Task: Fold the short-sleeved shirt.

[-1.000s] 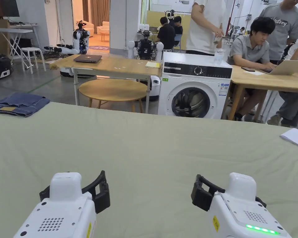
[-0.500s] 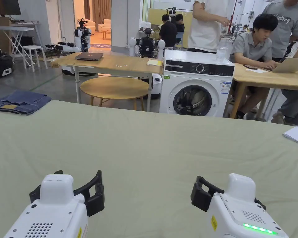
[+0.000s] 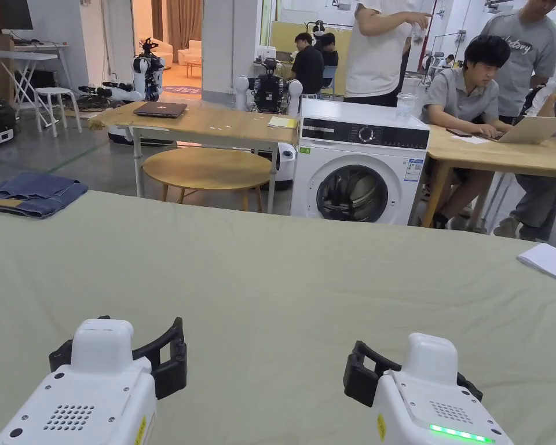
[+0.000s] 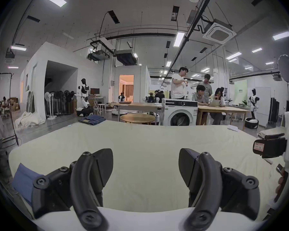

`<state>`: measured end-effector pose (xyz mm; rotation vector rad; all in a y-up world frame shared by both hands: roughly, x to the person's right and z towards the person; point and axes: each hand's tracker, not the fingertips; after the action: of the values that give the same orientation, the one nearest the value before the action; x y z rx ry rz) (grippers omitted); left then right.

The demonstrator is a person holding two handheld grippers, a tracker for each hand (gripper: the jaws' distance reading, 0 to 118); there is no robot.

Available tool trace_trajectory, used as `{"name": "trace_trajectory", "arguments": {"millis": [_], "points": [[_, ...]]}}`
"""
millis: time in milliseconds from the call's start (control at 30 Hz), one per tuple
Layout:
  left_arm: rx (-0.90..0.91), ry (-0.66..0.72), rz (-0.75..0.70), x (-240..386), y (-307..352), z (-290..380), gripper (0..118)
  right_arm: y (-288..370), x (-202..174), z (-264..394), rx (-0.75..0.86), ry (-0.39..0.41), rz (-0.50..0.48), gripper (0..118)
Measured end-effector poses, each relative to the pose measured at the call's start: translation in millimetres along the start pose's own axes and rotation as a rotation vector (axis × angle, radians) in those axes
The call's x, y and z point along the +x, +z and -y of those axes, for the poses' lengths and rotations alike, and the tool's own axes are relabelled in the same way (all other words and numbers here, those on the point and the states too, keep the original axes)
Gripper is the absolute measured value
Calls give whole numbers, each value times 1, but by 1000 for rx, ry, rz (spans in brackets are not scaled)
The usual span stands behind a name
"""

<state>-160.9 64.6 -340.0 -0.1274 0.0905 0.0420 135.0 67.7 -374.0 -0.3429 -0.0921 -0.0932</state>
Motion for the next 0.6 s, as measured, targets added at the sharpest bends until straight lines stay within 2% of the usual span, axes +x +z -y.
{"name": "trace_trajectory", "arguments": {"millis": [433,533,600], "points": [[-18,-60,20,1,-6,-2,82,1,-9,7,54,94,73,97],[-30,-55,18,-2,-6,0,82,-3,-9,6,22,118,99,97],[-36,-50,18,-4,-6,1,82,-3,-4,7,19,113,60,97]]}}
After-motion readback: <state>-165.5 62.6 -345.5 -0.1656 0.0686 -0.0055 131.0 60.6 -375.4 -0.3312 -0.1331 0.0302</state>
